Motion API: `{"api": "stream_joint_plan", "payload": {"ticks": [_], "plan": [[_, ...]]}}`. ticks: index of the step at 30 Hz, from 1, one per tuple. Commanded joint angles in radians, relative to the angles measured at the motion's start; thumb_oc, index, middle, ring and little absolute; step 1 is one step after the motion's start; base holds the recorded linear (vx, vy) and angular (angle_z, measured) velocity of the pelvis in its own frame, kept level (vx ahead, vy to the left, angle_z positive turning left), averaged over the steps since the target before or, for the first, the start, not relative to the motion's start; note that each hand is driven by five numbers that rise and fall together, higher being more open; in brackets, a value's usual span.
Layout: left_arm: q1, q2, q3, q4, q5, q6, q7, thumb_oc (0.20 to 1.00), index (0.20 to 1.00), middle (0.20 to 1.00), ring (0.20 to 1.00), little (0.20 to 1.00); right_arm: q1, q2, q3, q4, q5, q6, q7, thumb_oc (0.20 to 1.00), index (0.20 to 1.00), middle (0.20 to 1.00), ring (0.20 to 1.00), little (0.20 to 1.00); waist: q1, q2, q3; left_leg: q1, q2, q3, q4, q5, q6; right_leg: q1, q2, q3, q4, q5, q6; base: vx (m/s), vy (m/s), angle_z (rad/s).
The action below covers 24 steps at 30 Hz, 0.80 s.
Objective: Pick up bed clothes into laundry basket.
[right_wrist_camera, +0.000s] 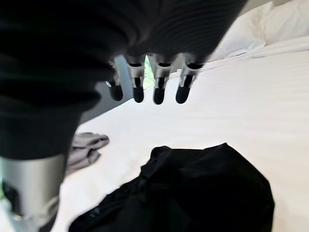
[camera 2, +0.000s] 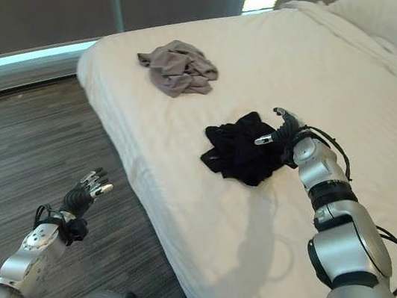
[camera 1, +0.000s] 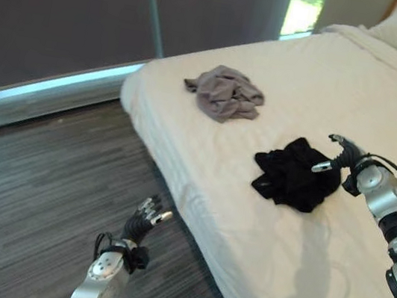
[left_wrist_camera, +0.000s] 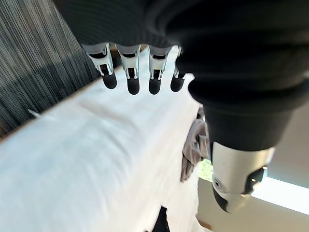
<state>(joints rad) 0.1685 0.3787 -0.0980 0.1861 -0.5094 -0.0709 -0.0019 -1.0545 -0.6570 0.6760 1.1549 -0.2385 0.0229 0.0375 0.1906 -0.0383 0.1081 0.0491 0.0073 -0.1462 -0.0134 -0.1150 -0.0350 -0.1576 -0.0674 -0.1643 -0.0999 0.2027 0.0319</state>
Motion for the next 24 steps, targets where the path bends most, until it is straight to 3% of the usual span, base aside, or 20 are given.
{"api": "stream_joint_plan", "payload": {"ticks": [1, 2, 3, 7, 8, 16, 17, 18, 19, 20, 22, 23, 24], "plan": [[-0.033, 0.072, 0.013, -0.088, -0.044, -0.059, 0.014, 1.0, 1.0, 1.0, 1.0, 1.0, -0.114, -0.046, 0.058, 0.051, -0.135, 0.001, -0.049, 1.0, 1.0, 1.0, 1.0, 1.0, 0.003, 0.012, 0.041, -0.096, -0.042, -0.002, -0.074, 0.161, -0.001, 0.09, -0.009, 0.031, 0.026, -0.13, 0.083, -0.19, -0.03, 0.42], [-0.024, 0.081, 0.019, -0.097, -0.051, -0.06, 0.015, 1.0, 1.0, 1.0, 1.0, 1.0, -0.149, -0.052, 0.087, 0.115, -0.203, 0.011, -0.051, 1.0, 1.0, 1.0, 1.0, 1.0, 0.019, 0.035, 0.062, -0.132, -0.049, -0.021, -0.074, 0.176, -0.007, 0.063, -0.011, 0.019, 0.027, -0.128, 0.081, -0.09, -0.013, 0.3], [-0.024, 0.081, 0.019, -0.098, -0.051, -0.059, 0.015, 1.0, 1.0, 1.0, 1.0, 1.0, -0.151, -0.051, 0.089, 0.117, -0.203, 0.01, -0.051, 1.0, 1.0, 1.0, 1.0, 1.0, 0.017, 0.036, 0.061, -0.134, -0.049, -0.022, -0.073, 0.177, -0.007, 0.06, -0.011, 0.018, 0.027, -0.128, 0.081, -0.12, -0.016, 0.37], [-0.016, 0.088, 0.017, -0.096, -0.047, -0.049, 0.014, 1.0, 1.0, 1.0, 1.0, 1.0, -0.154, -0.091, 0.158, 0.209, -0.39, 0.029, -0.042, 1.0, 1.0, 1.0, 1.0, 1.0, 0.046, 0.088, 0.093, -0.212, -0.062, -0.054, -0.074, 0.208, -0.022, 0.001, -0.018, -0.006, 0.023, -0.122, 0.077, -0.08, -0.014, 0.29], [-0.014, 0.078, 0.009, -0.1, -0.047, -0.047, 0.013, 1.0, 1.0, 1.0, 1.0, 1.0, -0.124, -0.106, 0.148, 0.24, -0.42, 0.039, -0.036, 1.0, 1.0, 1.0, 1.0, 1.0, 0.059, 0.113, 0.103, -0.239, -0.069, -0.063, -0.074, 0.218, -0.026, -0.018, -0.022, -0.015, 0.019, -0.122, 0.077, -0.05, -0.018, 0.15], [-0.056, -0.007, -0.061, -0.086, -0.065, -0.037, 0.012, 1.0, 1.0, 1.0, 1.0, 1.0, 0.064, -0.107, 0.081, 0.298, -0.483, 0.05, -0.002, 1.0, 1.0, 1.0, 1.0, 1.0, 0.093, 0.183, 0.127, -0.289, -0.081, -0.073, -0.074, 0.234, -0.038, -0.056, -0.023, -0.033, 0.013, -0.13, 0.078, -0.02, -0.006, 0.09], [-0.068, -0.022, -0.067, -0.076, -0.068, -0.041, 0.014, 1.0, 1.0, 1.0, 1.0, 1.0, 0.135, -0.092, 0.049, 0.285, -0.465, 0.046, -0.001, 0.849, 0.849, 0.849, 0.849, 0.849, 0.086, 0.188, 0.126, -0.279, -0.079, -0.063, -0.074, 0.229, -0.037, -0.047, -0.02, -0.029, 0.013, -0.135, 0.079, 0.04, 0.015, 0.0], [-0.068, -0.021, -0.068, -0.075, -0.068, -0.041, 0.013, 1.0, 1.0, 1.0, 1.0, 1.0, 0.138, -0.092, 0.047, 0.284, -0.465, 0.046, -0.001, 0.849, 0.849, 0.849, 0.849, 0.849, 0.088, 0.187, 0.126, -0.278, -0.079, -0.062, -0.074, 0.228, -0.037, -0.046, -0.02, -0.028, 0.013, -0.135, 0.079, 0.04, 0.019, -0.01], [-0.078, -0.027, -0.069, -0.069, -0.07, -0.048, 0.018, 1.0, 1.0, 1.0, 1.0, 1.0, 0.171, -0.085, 0.034, 0.266, -0.445, 0.04, -0.01, 0.2, 0.2, 0.2, 0.2, 0.2, 0.081, 0.186, 0.125, -0.272, -0.076, -0.056, -0.074, 0.225, -0.035, -0.041, -0.02, -0.022, 0.013, -0.137, 0.078, 0.02, 0.023, -0.05], [-0.081, -0.028, -0.064, -0.065, -0.071, -0.054, 0.024, 1.0, 1.0, 1.0, 1.0, 1.0, 0.18, -0.085, 0.02, 0.247, -0.417, 0.037, -0.016, 0.2, 0.2, 0.2, 0.2, 0.2, 0.073, 0.184, 0.125, -0.269, -0.074, -0.049, -0.074, 0.223, -0.036, -0.04, -0.02, -0.019, 0.013, -0.138, 0.079, 0.03, 0.031, -0.1], [-0.094, -0.03, -0.032, -0.052, -0.071, -0.076, 0.051, 1.0, 1.0, 1.0, 1.0, 1.0, 0.216, -0.1, -0.065, 0.108, -0.185, 0.011, -0.04, 0.2, 0.2, 0.2, 0.2, 0.2, 0.038, 0.169, 0.131, -0.252, -0.065, -0.024, -0.074, 0.213, -0.037, -0.03, -0.017, -0.004, 0.013, -0.142, 0.079, 0.04, 0.036, -0.25], [-0.088, -0.035, -0.001, -0.058, -0.066, -0.09, 0.072, 1.0, 1.0, 1.0, 1.0, 1.0, 0.288, -0.131, -0.166, -0.122, 0.018, 0.0, -0.08, 0.2, 0.2, 0.2, 0.2, 0.2, -0.004, 0.15, 0.136, -0.237, -0.056, 0.003, -0.074, 0.204, -0.037, -0.024, -0.014, 0.013, 0.013, -0.141, 0.08, 0.04, 0.036, -0.3], [-0.089, -0.034, -0.002, -0.058, -0.066, -0.09, 0.072, 1.0, 1.0, 1.0, 1.0, 1.0, 0.291, -0.132, -0.169, -0.125, 0.018, 0.002, -0.08, 0.2, 0.2, 0.2, 0.2, 0.2, -0.002, 0.149, 0.133, -0.242, -0.057, 0.003, -0.074, 0.207, -0.037, -0.029, -0.015, 0.013, 0.013, -0.138, 0.081, 0.07, 0.024, -0.54]]}}
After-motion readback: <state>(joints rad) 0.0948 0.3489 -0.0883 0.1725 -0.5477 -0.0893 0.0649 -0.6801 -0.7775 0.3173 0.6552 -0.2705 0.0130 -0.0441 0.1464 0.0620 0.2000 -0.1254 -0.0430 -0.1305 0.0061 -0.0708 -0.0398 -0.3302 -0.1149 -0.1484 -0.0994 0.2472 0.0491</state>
